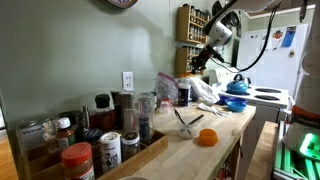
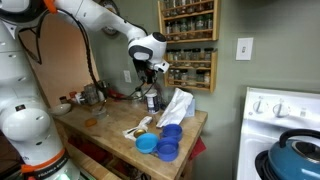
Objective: Place the orange lid on top of the container on the blue jar
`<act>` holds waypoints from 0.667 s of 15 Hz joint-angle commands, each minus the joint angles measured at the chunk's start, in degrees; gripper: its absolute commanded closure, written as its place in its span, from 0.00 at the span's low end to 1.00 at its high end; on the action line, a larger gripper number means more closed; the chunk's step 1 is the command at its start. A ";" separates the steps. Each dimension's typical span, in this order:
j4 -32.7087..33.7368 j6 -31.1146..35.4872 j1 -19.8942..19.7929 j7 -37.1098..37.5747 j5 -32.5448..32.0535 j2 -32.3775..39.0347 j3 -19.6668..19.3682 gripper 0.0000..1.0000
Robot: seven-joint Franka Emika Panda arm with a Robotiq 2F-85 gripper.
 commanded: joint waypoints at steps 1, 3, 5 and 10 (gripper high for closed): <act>-0.96 1.70 -0.18 -0.14 2.05 -0.11 0.11 0.99; -1.11 2.56 -0.08 0.01 2.30 0.00 0.22 0.99; -1.21 4.03 -0.02 0.19 2.30 0.20 0.30 0.99; -1.48 7.36 0.25 0.69 2.56 1.05 0.75 0.99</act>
